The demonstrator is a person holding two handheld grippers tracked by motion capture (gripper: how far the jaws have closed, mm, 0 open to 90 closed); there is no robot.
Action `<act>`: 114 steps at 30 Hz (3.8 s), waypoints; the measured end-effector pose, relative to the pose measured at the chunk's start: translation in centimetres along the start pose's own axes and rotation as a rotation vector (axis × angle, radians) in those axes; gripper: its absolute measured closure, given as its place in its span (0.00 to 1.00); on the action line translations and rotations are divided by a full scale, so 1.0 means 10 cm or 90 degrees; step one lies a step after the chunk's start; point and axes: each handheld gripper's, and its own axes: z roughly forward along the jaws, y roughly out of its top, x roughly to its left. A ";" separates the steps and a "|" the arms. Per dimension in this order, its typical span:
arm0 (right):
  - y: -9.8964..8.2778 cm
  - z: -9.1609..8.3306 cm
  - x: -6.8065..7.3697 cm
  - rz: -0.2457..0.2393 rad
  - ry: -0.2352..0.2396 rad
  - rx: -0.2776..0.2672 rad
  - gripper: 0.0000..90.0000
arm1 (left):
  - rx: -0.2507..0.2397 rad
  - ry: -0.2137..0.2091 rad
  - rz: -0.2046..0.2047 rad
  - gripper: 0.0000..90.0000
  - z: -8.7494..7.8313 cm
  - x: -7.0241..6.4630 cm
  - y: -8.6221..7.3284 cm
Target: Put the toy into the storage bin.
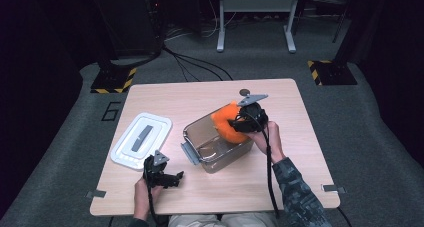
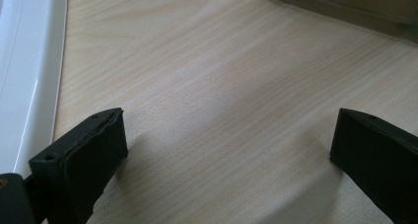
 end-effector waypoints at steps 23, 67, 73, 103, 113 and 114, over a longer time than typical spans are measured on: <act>-0.04 0.24 0.02 0.017 0.001 0.080 0.31 | 0.000 0.000 0.001 0.01 0.00 0.00 0.00; -0.07 0.17 -0.04 0.000 0.021 0.115 0.63 | 0.000 0.000 0.000 0.01 0.00 0.00 0.00; -0.09 0.15 -0.06 0.016 0.018 0.103 0.46 | 0.000 0.000 0.001 0.01 0.00 0.00 0.00; -0.50 -0.70 -0.18 0.048 -0.053 -0.047 0.00 | 0.000 0.000 0.001 0.01 0.00 0.00 0.00; -0.83 -0.84 -0.31 0.078 -0.084 -0.050 0.00 | 0.001 0.000 -0.001 0.01 0.00 0.00 0.00; -0.86 -0.84 -0.32 0.081 -0.087 -0.051 0.00 | 0.002 0.000 0.001 0.01 0.00 0.00 0.00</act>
